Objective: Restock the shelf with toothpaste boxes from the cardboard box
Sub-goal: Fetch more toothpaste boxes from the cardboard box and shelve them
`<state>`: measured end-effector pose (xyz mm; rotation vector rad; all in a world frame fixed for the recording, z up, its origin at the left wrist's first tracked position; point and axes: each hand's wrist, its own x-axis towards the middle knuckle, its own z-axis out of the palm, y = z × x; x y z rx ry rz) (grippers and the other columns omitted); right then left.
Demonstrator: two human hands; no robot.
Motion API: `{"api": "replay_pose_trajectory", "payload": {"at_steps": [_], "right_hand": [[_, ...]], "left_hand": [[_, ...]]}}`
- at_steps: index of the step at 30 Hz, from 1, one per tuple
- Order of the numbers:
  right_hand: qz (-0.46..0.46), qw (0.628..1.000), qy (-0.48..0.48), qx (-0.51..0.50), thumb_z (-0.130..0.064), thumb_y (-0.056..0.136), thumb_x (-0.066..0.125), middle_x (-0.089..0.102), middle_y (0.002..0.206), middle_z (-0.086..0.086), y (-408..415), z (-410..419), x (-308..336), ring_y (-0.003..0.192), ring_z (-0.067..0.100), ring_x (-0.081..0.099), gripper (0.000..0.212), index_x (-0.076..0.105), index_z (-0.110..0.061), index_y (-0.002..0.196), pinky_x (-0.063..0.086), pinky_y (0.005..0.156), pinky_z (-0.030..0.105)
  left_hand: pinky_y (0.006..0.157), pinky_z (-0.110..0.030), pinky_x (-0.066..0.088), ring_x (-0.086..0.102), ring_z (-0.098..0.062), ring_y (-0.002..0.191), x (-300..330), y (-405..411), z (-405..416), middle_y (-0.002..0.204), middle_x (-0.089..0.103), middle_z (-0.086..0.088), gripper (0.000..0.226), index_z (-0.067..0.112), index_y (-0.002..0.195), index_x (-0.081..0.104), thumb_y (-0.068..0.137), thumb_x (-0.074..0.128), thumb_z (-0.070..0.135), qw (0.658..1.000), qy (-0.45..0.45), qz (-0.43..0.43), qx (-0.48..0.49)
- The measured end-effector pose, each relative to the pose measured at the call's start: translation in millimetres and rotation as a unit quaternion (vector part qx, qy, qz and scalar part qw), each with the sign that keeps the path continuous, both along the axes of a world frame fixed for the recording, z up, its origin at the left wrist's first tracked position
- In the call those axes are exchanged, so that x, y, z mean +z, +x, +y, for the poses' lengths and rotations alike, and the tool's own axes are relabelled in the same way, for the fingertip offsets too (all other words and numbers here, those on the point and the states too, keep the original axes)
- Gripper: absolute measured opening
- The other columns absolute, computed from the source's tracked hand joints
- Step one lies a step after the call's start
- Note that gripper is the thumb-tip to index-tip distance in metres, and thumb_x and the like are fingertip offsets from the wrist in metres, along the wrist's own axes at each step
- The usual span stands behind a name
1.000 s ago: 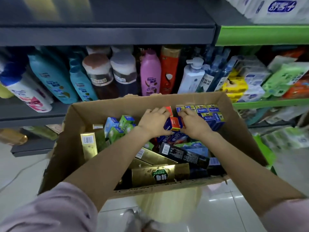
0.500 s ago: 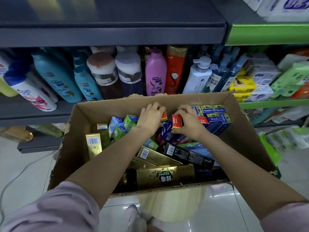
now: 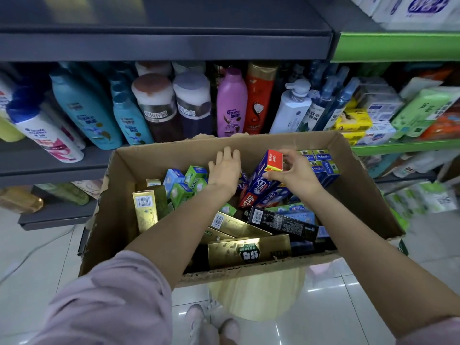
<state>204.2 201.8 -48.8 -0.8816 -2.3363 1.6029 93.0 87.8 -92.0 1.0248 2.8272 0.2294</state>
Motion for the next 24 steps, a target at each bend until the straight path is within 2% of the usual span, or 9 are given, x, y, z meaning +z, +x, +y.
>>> {"api": "replay_pose_trajectory", "payload": {"at_steps": [4,7,9,11,16,18,20,22,24], "right_hand": [[0.017,1.000,-0.010,0.017,-0.005,0.071,0.079,0.062,0.111,0.005,8,-4,5,0.102,0.018,0.060,0.057,0.053,-0.014,0.121,0.049,0.097,0.043],[0.033,0.999,0.002,0.018,-0.008,0.073,0.077,0.060,0.118,0.004,8,-7,14,0.107,0.018,0.058,0.060,0.050,-0.015,0.127,0.050,0.095,0.040],[0.063,0.998,0.006,0.000,-0.008,0.075,0.076,0.058,0.116,-0.001,7,-14,23,0.106,0.013,0.055,0.061,0.048,-0.011,0.129,0.049,0.089,0.026],[0.097,0.995,0.005,-0.011,-0.009,0.076,0.075,0.059,0.112,-0.002,6,-24,36,0.103,0.009,0.055,0.054,0.051,-0.008,0.124,0.046,0.082,0.013],[0.142,0.989,0.006,0.051,-0.022,0.086,0.065,0.067,0.102,-0.006,-7,-53,86,0.100,0.014,0.064,0.027,0.060,-0.018,0.112,0.052,0.086,0.030],[0.163,0.984,0.005,0.071,-0.029,0.091,0.057,0.069,0.101,-0.003,-15,-67,112,0.092,0.012,0.067,0.029,0.059,-0.015,0.117,0.054,0.079,0.027],[0.177,0.980,0.016,0.086,-0.031,0.094,0.052,0.070,0.093,-0.004,-24,-80,135,0.078,0.003,0.069,0.028,0.059,-0.015,0.115,0.053,0.068,0.016],[0.195,0.976,0.036,0.091,-0.030,0.095,0.050,0.068,0.082,-0.008,-36,-97,156,0.065,-0.005,0.066,0.023,0.059,-0.014,0.109,0.048,0.058,0.007],[0.209,0.973,0.051,0.086,-0.033,0.095,0.050,0.068,0.080,-0.009,-50,-115,176,0.064,-0.004,0.067,0.021,0.059,-0.016,0.103,0.048,0.059,0.007]], "left_hand": [[0.103,-0.058,0.035,0.048,-0.036,0.121,9,-4,-7,0.129,0.047,-0.016,0.052,0.004,0.125,0.039,0.082,0.069,0.007,0.996,0.016,-0.087,0.018],[0.103,-0.040,0.038,0.049,-0.032,0.119,22,-6,-20,0.129,0.045,-0.015,0.056,0.007,0.128,0.045,0.079,0.072,0.012,0.974,0.171,-0.147,0.020],[0.096,-0.020,0.033,0.048,-0.024,0.116,39,-4,-35,0.128,0.047,-0.011,0.054,0.009,0.128,0.050,0.079,0.073,0.014,0.952,0.266,-0.153,0.011],[0.086,-0.013,0.031,0.052,-0.018,0.111,58,-4,-50,0.119,0.056,-0.007,0.053,0.011,0.125,0.056,0.076,0.076,0.020,0.939,0.318,-0.129,-0.002],[0.082,-0.005,0.044,0.058,-0.006,0.099,118,-5,-79,0.110,0.064,0.003,0.058,0.012,0.131,0.052,0.079,0.075,0.027,0.871,0.447,-0.198,0.041],[0.085,-0.012,0.048,0.059,-0.009,0.102,147,-7,-90,0.120,0.063,-0.005,0.056,0.011,0.133,0.049,0.084,0.069,0.028,0.844,0.485,-0.226,0.045],[0.075,-0.016,0.052,0.061,-0.008,0.092,171,-10,-96,0.122,0.061,-0.012,0.050,0.010,0.134,0.048,0.089,0.062,0.027,0.825,0.506,-0.249,0.036],[0.056,-0.009,0.048,0.060,-0.004,0.074,194,-13,-105,0.117,0.061,-0.017,0.040,0.010,0.130,0.050,0.094,0.055,0.027,0.819,0.517,-0.248,0.036],[0.053,-0.009,0.047,0.061,-0.004,0.071,216,-17,-115,0.107,0.062,-0.013,0.028,0.011,0.121,0.050,0.097,0.049,0.027,0.802,0.539,-0.254,0.046]]}}
